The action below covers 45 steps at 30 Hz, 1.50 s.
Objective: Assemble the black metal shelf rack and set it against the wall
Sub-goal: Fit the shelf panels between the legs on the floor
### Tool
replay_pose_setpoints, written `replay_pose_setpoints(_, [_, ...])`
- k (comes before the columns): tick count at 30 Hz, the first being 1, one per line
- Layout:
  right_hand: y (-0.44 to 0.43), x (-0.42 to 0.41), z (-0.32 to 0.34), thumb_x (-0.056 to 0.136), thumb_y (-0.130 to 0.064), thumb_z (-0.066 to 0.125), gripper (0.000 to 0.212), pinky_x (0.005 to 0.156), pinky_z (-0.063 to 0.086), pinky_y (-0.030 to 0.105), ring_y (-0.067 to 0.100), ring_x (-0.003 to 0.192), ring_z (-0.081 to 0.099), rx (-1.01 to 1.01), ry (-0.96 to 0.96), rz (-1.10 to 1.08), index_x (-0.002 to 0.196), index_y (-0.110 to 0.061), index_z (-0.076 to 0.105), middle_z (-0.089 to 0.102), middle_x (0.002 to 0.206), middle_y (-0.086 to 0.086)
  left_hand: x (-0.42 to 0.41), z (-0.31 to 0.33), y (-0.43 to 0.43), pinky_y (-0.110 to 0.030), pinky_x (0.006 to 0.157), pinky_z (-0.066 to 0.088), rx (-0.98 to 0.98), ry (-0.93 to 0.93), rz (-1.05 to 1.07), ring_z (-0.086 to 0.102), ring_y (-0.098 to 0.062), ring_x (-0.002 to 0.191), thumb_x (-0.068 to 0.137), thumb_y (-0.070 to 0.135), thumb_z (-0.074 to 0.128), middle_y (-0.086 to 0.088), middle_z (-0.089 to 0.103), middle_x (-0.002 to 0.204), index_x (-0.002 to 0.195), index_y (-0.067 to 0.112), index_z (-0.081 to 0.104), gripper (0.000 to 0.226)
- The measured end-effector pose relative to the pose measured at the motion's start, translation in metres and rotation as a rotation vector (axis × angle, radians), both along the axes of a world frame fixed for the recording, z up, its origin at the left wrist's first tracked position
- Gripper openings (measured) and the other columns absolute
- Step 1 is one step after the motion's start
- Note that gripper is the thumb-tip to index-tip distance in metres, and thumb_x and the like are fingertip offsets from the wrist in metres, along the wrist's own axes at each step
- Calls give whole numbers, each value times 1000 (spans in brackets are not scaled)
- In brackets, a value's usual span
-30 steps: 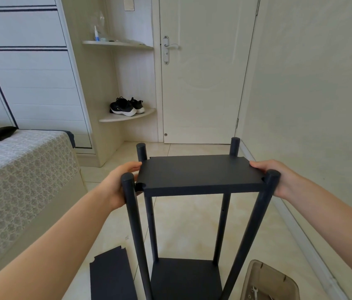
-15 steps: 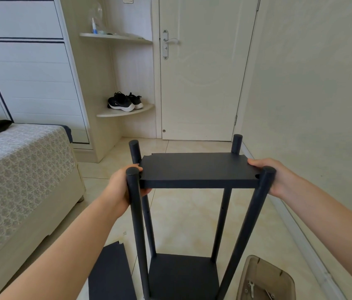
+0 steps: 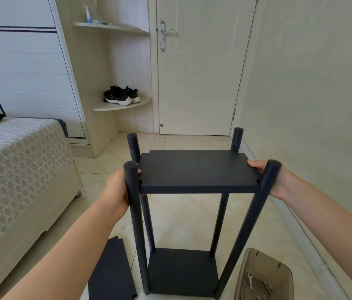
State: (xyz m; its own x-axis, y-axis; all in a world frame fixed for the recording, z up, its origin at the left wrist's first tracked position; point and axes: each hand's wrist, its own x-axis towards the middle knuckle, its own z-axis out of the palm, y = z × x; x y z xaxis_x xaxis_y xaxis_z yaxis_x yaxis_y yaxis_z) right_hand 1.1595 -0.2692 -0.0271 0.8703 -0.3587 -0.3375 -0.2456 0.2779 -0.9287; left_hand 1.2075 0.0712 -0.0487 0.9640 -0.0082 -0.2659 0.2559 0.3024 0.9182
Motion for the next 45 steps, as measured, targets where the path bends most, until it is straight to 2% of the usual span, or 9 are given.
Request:
replay_pose_setpoints(7, [2,-6,-12,91,-16,65,35,56,56,33,28,86,70,78,2,22,123,-2,61,69,106,13,-4,-9,0,-33,67,46,38,-10,4,57,-24,75,100,21,50,-12,62,93,100,11,62,16])
replay_pose_setpoints(12, [3,-12,-22,92,-13,64,7,58,54,34,26,73,72,141,-37,8,89,-6,64,71,89,11,-6,-16,0,-32,66,46,61,6,16,58,-23,74,99,24,50,-7,67,83,86,16,65,22])
replay_pose_setpoints(17, [6,-17,-32,93,-11,60,15,77,53,44,32,92,66,134,-56,-33,107,-4,61,67,105,15,-9,-23,-5,-30,61,44,54,12,21,60,-17,63,102,27,44,3,70,61,78,20,64,32])
replay_pose_setpoints(20, [9,-19,-39,94,-10,59,33,91,50,48,38,110,61,124,-26,-70,125,0,57,62,121,19,-10,-25,-6,-31,62,43,57,34,28,58,-19,66,102,27,42,-1,67,68,77,18,63,33])
replay_pose_setpoints(29, [11,-22,-52,95,-12,61,41,80,52,44,37,108,60,43,0,-82,131,5,54,61,120,20,-4,-36,-4,-32,64,41,50,133,-36,52,-23,66,96,19,53,-7,60,80,78,15,61,21])
replay_pose_setpoints(32, [9,-22,-56,94,-10,62,41,80,51,44,38,110,59,6,9,-94,131,5,54,60,121,21,-1,-35,0,-34,68,44,89,97,-119,56,-27,79,93,19,59,-12,62,99,97,16,65,7])
replay_pose_setpoints(36, [5,-22,-59,92,-10,64,34,71,52,40,34,97,63,-7,22,-102,122,4,59,65,110,16,7,-39,3,-40,78,49,107,43,-153,57,-31,104,95,13,60,-14,60,121,135,26,55,43])
replay_pose_setpoints(41, [4,-19,-60,92,-9,64,20,68,51,39,31,90,63,-5,21,-80,109,1,61,64,100,14,11,-37,2,-35,69,45,124,42,-215,54,-29,107,97,14,55,-9,60,125,141,37,51,50])
replay_pose_setpoints(45, [7,-15,-61,93,-8,62,33,81,51,44,37,108,59,-20,23,-60,123,5,59,61,117,20,14,-35,-5,-30,62,45,202,38,-262,56,-30,107,98,14,37,-13,55,136,141,36,48,49])
